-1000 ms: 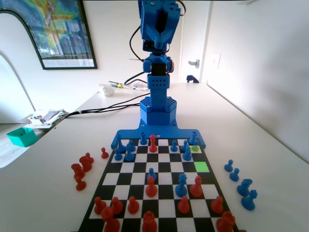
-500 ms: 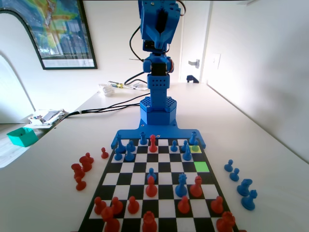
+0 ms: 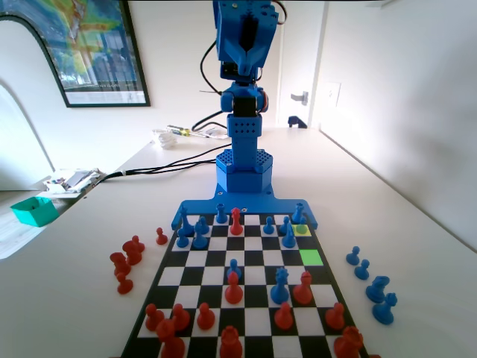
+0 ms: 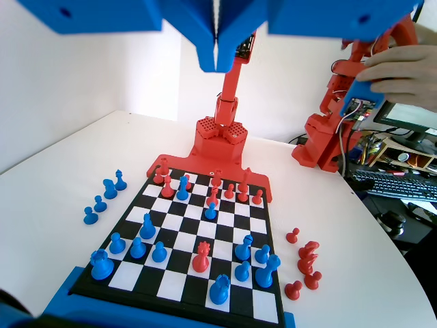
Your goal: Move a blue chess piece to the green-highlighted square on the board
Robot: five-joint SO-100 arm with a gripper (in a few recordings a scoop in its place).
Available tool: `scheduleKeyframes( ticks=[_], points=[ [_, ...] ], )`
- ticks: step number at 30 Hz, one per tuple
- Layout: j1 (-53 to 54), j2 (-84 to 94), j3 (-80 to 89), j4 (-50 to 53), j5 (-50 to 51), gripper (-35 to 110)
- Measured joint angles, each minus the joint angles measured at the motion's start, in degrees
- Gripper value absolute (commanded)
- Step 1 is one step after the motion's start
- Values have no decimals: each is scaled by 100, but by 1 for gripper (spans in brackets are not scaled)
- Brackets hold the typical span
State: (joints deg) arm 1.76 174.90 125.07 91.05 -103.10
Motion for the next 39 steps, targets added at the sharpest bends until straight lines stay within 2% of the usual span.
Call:
scheduleKeyframes(
  ticks=[10,25,31,39],
  points=[
    [-9,-729,-97,0,-176,1],
    [-677,-4693,-2769,466,1002,1],
    [-1292,-5757,-2900,422,896,1],
    [-2188,-6662,-2303,97,9,1]
  ],
)
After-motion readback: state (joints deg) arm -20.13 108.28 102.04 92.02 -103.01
